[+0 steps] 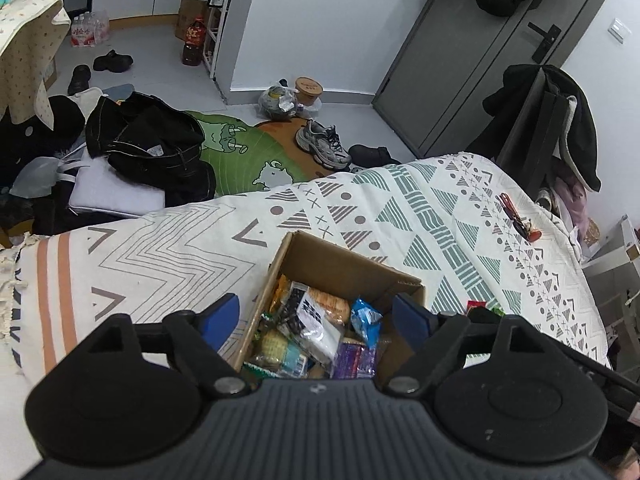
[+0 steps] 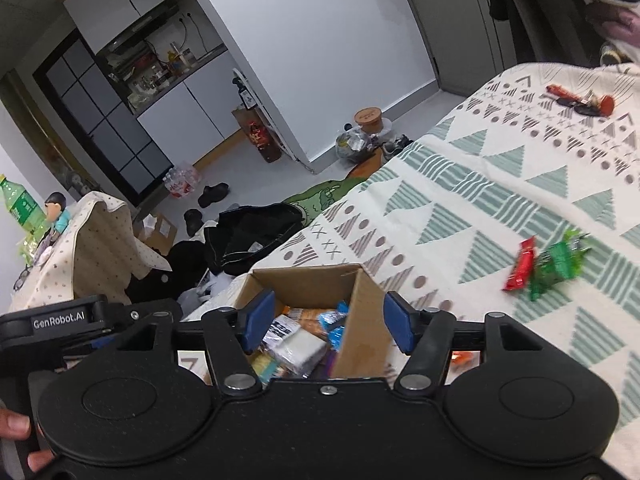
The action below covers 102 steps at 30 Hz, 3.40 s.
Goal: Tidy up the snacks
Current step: 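Move both tools back to the remaining candies on the bed, then grasp the orange candy with the left tool while the right tool grasps a green-wrapped candy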
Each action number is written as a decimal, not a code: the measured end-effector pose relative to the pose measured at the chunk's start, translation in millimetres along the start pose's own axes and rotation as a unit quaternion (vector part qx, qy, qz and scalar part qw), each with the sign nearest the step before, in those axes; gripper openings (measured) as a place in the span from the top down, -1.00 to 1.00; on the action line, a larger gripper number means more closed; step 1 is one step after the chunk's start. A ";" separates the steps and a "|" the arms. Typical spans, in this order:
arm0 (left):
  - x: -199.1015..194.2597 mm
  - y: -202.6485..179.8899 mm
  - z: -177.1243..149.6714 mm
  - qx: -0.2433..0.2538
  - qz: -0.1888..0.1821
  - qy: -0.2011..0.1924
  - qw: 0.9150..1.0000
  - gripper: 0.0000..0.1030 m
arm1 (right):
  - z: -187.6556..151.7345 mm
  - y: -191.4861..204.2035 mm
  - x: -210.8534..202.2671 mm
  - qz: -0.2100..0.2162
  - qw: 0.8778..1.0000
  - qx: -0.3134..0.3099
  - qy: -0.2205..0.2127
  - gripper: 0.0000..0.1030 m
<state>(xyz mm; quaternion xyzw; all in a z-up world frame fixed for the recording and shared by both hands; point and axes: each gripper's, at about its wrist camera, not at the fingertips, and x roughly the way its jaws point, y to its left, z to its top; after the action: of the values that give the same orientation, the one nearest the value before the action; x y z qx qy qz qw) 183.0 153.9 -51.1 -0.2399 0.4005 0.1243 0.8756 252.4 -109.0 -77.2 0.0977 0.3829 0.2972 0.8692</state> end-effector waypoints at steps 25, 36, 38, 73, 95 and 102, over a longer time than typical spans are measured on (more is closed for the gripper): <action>-16.3 -108.8 -44.4 0.055 -0.033 0.004 0.998 -0.78 | 4.7 -106.8 -83.4 -0.039 0.999 0.022 -0.028 -0.49; 1.1 -142.5 -61.1 0.055 -0.017 -0.008 0.998 -0.77 | -10.2 -148.9 -68.8 -0.020 0.997 0.064 -0.025 -0.40; 6.4 -146.9 -63.6 0.055 -0.016 -0.008 0.998 -0.76 | -11.1 -154.7 -66.9 -0.018 0.997 0.069 -0.031 -0.39; 138.7 -169.8 -110.3 -0.040 0.046 0.011 0.998 -0.02 | 2.8 -209.9 39.1 -0.016 0.990 0.139 0.015 0.24; 176.9 -164.0 -110.5 -0.035 0.060 0.034 0.997 0.63 | 5.4 -222.9 84.1 -0.024 0.988 0.145 0.045 0.68; 153.3 -164.2 -101.7 -0.025 0.042 0.013 0.999 0.64 | 5.2 -217.9 68.1 -0.012 0.989 0.145 0.031 0.76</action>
<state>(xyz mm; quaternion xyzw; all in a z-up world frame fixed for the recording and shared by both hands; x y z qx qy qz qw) 284.4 -35.3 -172.5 -0.2459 0.4180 0.1680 0.8582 388.6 -243.7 -201.6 0.2086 0.4498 0.2314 0.8370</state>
